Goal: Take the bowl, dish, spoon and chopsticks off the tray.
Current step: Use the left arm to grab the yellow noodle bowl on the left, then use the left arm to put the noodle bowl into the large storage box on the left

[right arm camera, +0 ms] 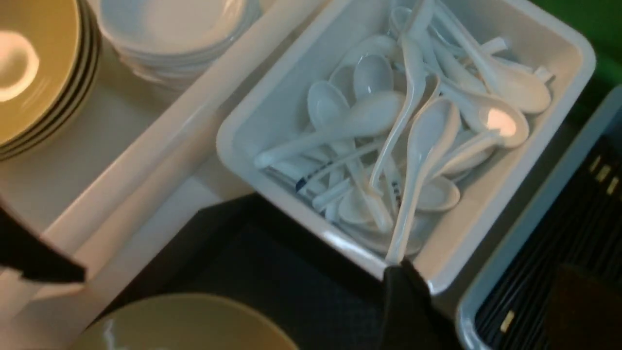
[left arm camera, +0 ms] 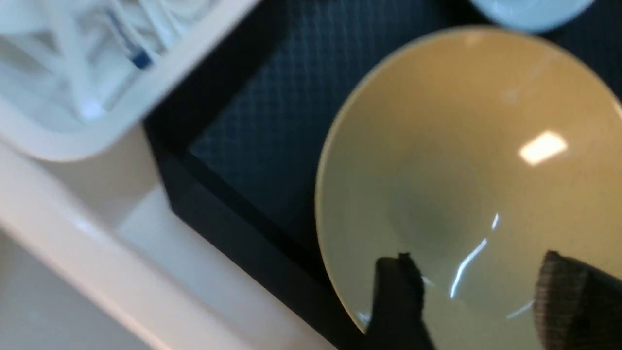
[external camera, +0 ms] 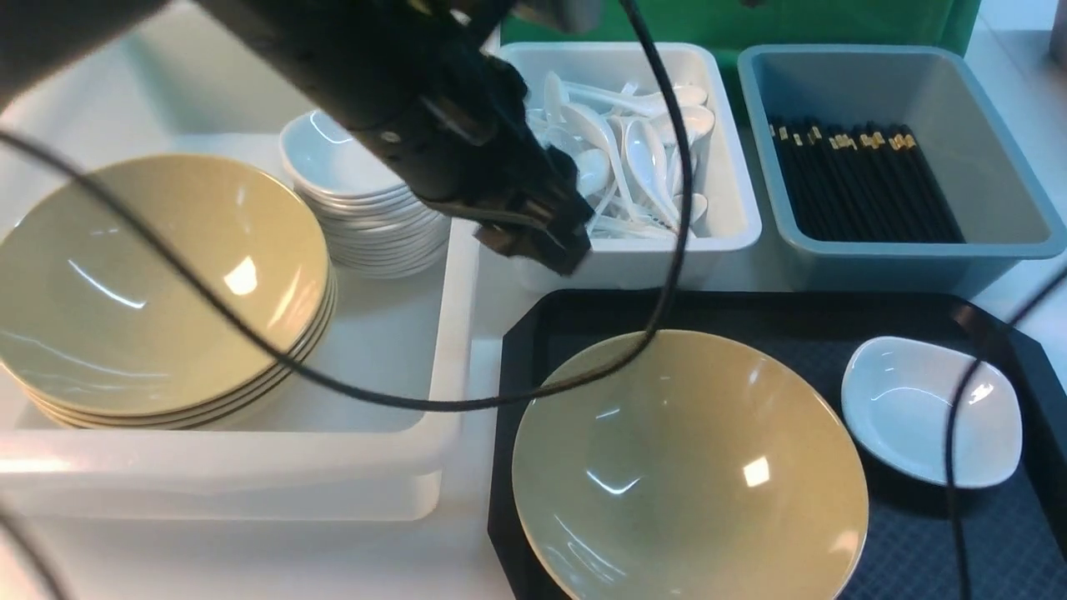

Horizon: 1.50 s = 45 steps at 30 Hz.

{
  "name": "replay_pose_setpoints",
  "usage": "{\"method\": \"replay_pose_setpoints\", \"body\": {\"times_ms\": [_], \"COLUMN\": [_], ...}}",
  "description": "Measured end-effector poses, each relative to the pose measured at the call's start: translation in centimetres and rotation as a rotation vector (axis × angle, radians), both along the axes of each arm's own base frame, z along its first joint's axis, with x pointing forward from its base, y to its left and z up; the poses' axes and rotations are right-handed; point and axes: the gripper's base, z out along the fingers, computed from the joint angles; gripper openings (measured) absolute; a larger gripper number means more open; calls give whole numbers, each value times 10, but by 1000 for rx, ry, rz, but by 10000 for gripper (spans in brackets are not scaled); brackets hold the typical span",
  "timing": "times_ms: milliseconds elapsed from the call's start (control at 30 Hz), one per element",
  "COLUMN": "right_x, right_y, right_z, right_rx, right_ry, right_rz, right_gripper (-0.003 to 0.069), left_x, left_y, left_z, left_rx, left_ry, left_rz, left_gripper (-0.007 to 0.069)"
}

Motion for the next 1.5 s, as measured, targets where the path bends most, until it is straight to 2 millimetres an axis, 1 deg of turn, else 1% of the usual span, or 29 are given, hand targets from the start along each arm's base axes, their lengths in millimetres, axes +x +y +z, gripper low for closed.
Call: {"method": "replay_pose_setpoints", "body": {"times_ms": [33,67,167,300,333,433,467,500,533,567,667,767,867,900,933,1000,1033,1067,1100,1200,1233,1300,1400,1433,1467,1500], "right_x": [-6,-14,-41,-78,-88,-115,-126,-134,-137,-146,-164,-174,-177,-177,-176,-175,-175,-175,-175,-174,-174,-174,-173,-173,-172,-171], "right_y": [-2,-5,-14,-26,-30,-39,-43,-46,-48,-51,-58,-62,-64,-64,-64,-64,-64,-64,-64,-63,-63,-63,-60,-57,-56,-54], "right_z": [-4,-5,-11,-37,-40,-63,-71,-74,-79,-84,-92,-98,-97,-96,-96,-96,-96,-96,-95,-95,-95,-94,-96,-96,-96,-95], "right_rx": [-7,-14,-31,-56,-53,-64,-72,-77,-84,-90,-100,-111,-110,-108,-106,-104,-103,-103,-102,-96,-96,-95,-81,-73,-70,-65], "right_ry": [17,25,39,84,77,109,118,116,126,130,125,112,93,84,78,70,67,66,59,48,48,46,63,76,77,86], "right_rz": [2,6,17,17,16,12,11,10,9,8,5,2,-1,-3,-3,-5,-5,-5,-6,-8,-8,-8,25,53,58,82], "right_gripper": [386,375,342,304,295,273,266,260,257,253,246,246,246,246,246,246,246,246,244,242,242,236,191,165,159,134], "left_x": [4,7,21,38,40,46,49,50,51,53,58,59,60,59,58,55,53,51,48,42,41,36,30,30,27,27], "left_y": [-4,-8,-19,-32,-36,-46,-51,-53,-55,-57,-62,-67,-71,-73,-74,-75,-75,-74,-74,-72,-72,-66,-38,-27,-23,-13], "left_z": [-6,-8,-24,-48,-52,-72,-82,-88,-93,-99,-117,-130,-141,-146,-147,-149,-147,-145,-138,-115,-111,-82,-28,-14,-7,4], "left_rx": [13,24,71,149,162,226,255,271,287,298,321,317,302,291,286,280,279,273,263,217,207,152,71,45,32,14], "left_ry": [14,15,26,16,7,-16,-20,-24,-25,-28,-23,7,46,79,97,130,150,162,181,171,166,118,17,-3,-16,-31], "left_rz": [-6,-13,-13,-7,-11,-34,-46,-54,-59,-63,-71,-73,-70,-69,-69,-74,-79,-79,-81,-83,-82,-72,-29,0,6,34], "left_gripper": [377,391,427,439,440,441,441,441,441,441,441,437,399,338,295,183,138,121,76,19,14,4,4,4,4,4]}}
